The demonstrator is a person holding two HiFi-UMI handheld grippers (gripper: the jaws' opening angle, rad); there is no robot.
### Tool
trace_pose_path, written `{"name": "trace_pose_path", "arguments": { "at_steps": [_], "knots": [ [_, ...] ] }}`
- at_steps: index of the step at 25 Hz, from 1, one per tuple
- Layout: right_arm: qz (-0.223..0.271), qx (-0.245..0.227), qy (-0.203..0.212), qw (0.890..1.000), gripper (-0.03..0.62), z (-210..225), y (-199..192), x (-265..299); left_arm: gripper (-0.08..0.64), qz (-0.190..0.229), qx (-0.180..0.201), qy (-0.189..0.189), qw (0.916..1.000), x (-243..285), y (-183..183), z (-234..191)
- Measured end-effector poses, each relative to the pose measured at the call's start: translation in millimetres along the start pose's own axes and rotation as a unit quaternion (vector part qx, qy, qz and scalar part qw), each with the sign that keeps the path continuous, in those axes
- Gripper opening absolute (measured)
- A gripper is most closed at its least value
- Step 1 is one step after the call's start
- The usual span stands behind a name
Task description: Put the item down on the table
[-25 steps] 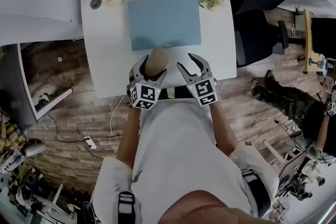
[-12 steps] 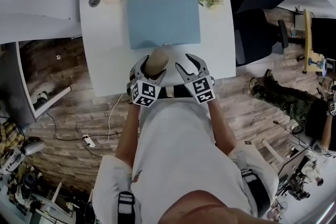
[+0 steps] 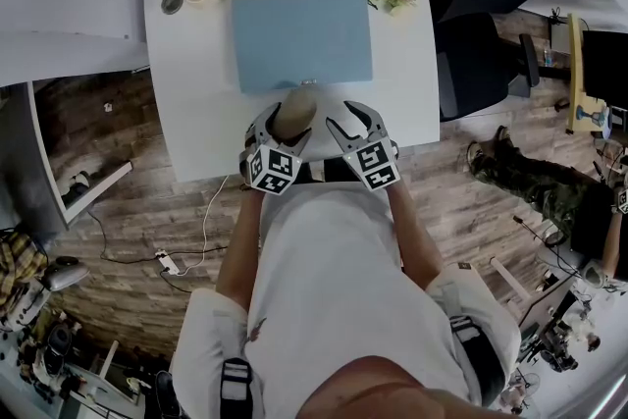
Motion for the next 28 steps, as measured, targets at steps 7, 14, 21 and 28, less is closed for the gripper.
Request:
{"name": "trace_pose_path", "arguments": {
  "at_steps": [7,14,21,28],
  "knots": [
    [-0.012,0.002,0.004,1.0,0.215,1.7,-8.0,8.8,0.391,-0.011,0.008,-0.01,0.9999,10.8,-1.8,2.5],
    [-0.023,0.006,0.007,1.0,0.215,4.1,-16.1,15.3,0.391,-0.024,0.017,-0.018,0.9994,20.2,-5.2,6.2],
    [-0.034,0.006,0.011,0.999,0.215,5.3,-21.7,23.3,0.393,-0.04,0.02,-0.029,0.9986,31.0,-10.0,8.9],
    [-0.045,0.003,0.014,0.999,0.215,3.1,-25.7,28.9,0.393,-0.053,0.021,-0.036,0.9977,36.4,-15.2,8.7]
  ]
}}
Point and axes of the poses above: the fingertips, and each gripper's own axes: x forward along the fingers, z to its right, y out of its top, the point moved 2 cm from there along -x, backward along the fingers, and after that the axes turned 15 degrees about -z, right-handed, at the moved point
